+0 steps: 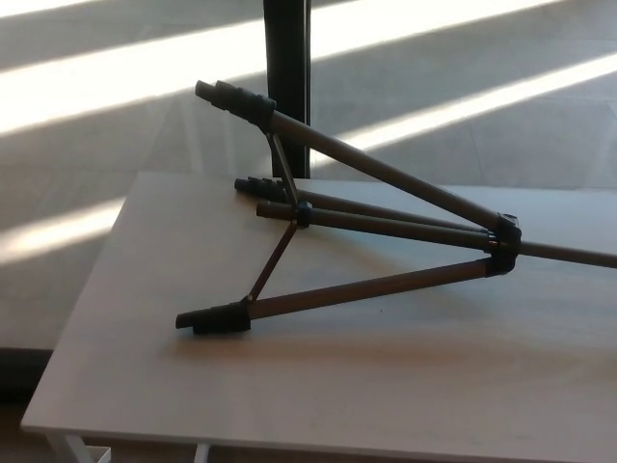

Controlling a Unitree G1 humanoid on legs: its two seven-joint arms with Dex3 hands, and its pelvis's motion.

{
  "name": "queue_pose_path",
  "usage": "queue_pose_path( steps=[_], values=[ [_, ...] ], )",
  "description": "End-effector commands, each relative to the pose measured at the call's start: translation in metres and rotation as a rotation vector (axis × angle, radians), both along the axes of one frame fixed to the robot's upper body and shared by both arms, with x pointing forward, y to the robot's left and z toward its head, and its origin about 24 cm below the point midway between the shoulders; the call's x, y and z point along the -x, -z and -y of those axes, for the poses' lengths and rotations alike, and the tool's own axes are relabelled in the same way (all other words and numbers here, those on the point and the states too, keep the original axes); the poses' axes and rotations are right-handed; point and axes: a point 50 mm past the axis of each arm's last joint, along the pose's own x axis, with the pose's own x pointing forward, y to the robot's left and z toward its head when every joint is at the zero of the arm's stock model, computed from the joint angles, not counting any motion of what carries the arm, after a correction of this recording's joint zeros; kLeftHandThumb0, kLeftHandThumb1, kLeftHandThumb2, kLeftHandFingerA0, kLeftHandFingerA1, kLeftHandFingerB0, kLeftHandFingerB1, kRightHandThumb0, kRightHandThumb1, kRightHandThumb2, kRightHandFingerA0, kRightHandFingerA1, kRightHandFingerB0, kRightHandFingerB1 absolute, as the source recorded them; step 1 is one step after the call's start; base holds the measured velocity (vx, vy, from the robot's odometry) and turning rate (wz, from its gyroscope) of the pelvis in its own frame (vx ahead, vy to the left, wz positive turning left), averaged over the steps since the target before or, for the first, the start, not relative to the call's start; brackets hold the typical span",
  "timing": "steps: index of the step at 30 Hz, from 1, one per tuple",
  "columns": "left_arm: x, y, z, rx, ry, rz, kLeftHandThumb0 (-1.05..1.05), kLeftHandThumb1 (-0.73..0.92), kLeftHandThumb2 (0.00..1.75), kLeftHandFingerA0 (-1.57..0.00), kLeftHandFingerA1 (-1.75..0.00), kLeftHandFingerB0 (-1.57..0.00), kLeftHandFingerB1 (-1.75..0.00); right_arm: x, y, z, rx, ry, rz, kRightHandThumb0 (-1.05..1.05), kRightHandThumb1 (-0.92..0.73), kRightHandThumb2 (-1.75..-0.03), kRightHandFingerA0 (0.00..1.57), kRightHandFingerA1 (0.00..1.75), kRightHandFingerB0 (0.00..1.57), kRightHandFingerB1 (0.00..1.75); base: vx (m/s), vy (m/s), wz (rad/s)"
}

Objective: Use both hands of the robot to pick up the tripod lying in the middle of the desk and make it stand upright on the desk

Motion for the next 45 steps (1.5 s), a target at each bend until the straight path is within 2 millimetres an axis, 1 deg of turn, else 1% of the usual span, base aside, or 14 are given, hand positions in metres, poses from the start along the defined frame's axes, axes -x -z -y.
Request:
queue_pose_path(
  steps=[1, 2, 3, 4, 5, 6, 10, 13, 17, 22, 30, 36, 38, 45],
  values=[
    [-0.066, -0.139, 0.100, -0.215, 0.355, 0.526, -0.64, 0.65, 0.60, -0.69, -0.49, -0.62, -0.43, -0.041, -0.100, -0.111, -0.219, -0.425, 0.537, -0.60, -0.69, -0.61, 0.69, 0.81, 0.50, 0.48, 0.00, 0.000, 0.00],
    [-0.089, -0.145, 0.127, -0.259, 0.454, 0.508, -0.59, 0.67, 0.60, -0.60, -0.51, -0.54, -0.46, -0.056, -0.100, -0.130, -0.269, -0.488, 0.511, -0.65, -0.69, -0.60, 0.68, 0.84, 0.52, 0.51, 0.00, 0.000, 0.00],
    [-0.089, -0.144, 0.127, -0.256, 0.452, 0.505, -0.59, 0.67, 0.60, -0.60, -0.51, -0.54, -0.46, -0.057, -0.099, -0.130, -0.270, -0.487, 0.508, -0.65, -0.69, -0.60, 0.68, 0.84, 0.52, 0.51, 0.00, 0.000, 0.00],
    [-0.101, -0.150, 0.145, -0.299, 0.537, 0.490, -0.59, 0.68, 0.61, -0.59, -0.56, -0.48, -0.47, -0.067, -0.096, -0.141, -0.298, -0.541, 0.490, -0.63, -0.70, -0.61, 0.67, 0.86, 0.49, 0.53, 0.00, 0.000, 0.00],
    [-0.103, -0.151, 0.146, -0.303, 0.545, 0.488, -0.59, 0.68, 0.61, -0.59, -0.56, -0.48, -0.47, -0.068, -0.096, -0.142, -0.301, -0.547, 0.488, -0.63, -0.70, -0.61, 0.67, 0.86, 0.49, 0.53, 0.00, 0.000, 0.00],
    [-0.114, -0.162, 0.165, -0.303, 0.593, 0.478, -0.53, 0.69, 0.61, -0.62, -0.61, -0.55, -0.49, -0.079, -0.091, -0.154, -0.326, -0.587, 0.457, -0.60, -0.74, -0.62, 0.66, 0.94, 0.48, 0.53, 0.00, 0.000, 0.00],
    [-0.131, -0.180, 0.189, -0.338, 0.657, 0.482, -0.55, 0.72, 0.62, -0.59, -0.66, -0.55, -0.52, -0.095, -0.083, -0.175, -0.384, -0.630, 0.385, -0.65, -0.72, -0.62, 0.64, 0.97, 0.51, 0.52, 0.00, 0.000, 0.00],
    [-0.145, -0.184, 0.202, -0.374, 0.732, 0.448, -0.56, 0.72, 0.62, -0.56, -0.59, -0.50, -0.48, -0.104, -0.077, -0.187, -0.436, -0.636, 0.351, -0.57, -0.71, -0.61, 0.67, 0.97, 0.54, 0.57, 0.00, 0.000, 0.00],
    [-0.164, -0.194, 0.215, -0.405, 0.771, 0.421, -0.59, 0.67, 0.60, -0.61, -0.59, -0.57, -0.46, -0.115, -0.068, -0.196, -0.505, -0.669, 0.281, -0.57, -0.71, -0.61, 0.68, 0.99, 0.55, 0.58, 0.00, 0.000, 0.00],
    [-0.177, -0.207, 0.224, -0.395, 0.791, 0.431, -0.61, 0.65, 0.60, -0.63, -0.60, -0.56, -0.47, -0.120, -0.062, -0.197, -0.566, -0.642, 0.223, -0.58, -0.69, -0.60, 0.70, 0.98, 0.56, 0.58, 0.00, 0.000, 0.00],
    [-0.195, -0.236, 0.265, -0.647, 0.839, 0.362, -0.50, 0.65, 0.59, -0.64, -0.61, -0.61, -0.51, -0.124, -0.034, -0.205, -0.616, -0.646, 0.084, -0.57, -0.71, -0.61, 0.64, 1.01, 0.55, 0.58, 0.00, 0.000, 0.00],
    [-0.209, -0.233, 0.284, -0.774, 0.854, 0.337, -0.53, 0.65, 0.59, -0.63, -0.64, -0.58, -0.54, -0.120, -0.023, -0.212, -0.620, -0.634, 0.030, -0.58, -0.70, -0.61, 0.65, 0.98, 0.54, 0.58, 0.00, 0.000, 0.00],
    [-0.217, -0.223, 0.298, -0.869, 0.901, 0.282, -0.42, 0.61, 0.57, -0.71, -0.63, -0.69, -0.58, -0.120, -0.018, -0.213, -0.630, -0.631, 0.013, -0.58, -0.68, -0.61, 0.67, 0.99, 0.54, 0.58, 0.00, 0.000, 0.00],
    [-0.237, -0.200, 0.325, -1.104, 0.969, 0.065, -0.54, 0.58, 0.58, -0.72, -0.59, -0.69, -0.52, -0.114, -0.009, -0.219, -0.666, -0.629, -0.034, -0.60, -0.68, -0.61, 0.68, 0.99, 0.52, 0.57, 0.00, 0.000, 0.00]
  ],
)
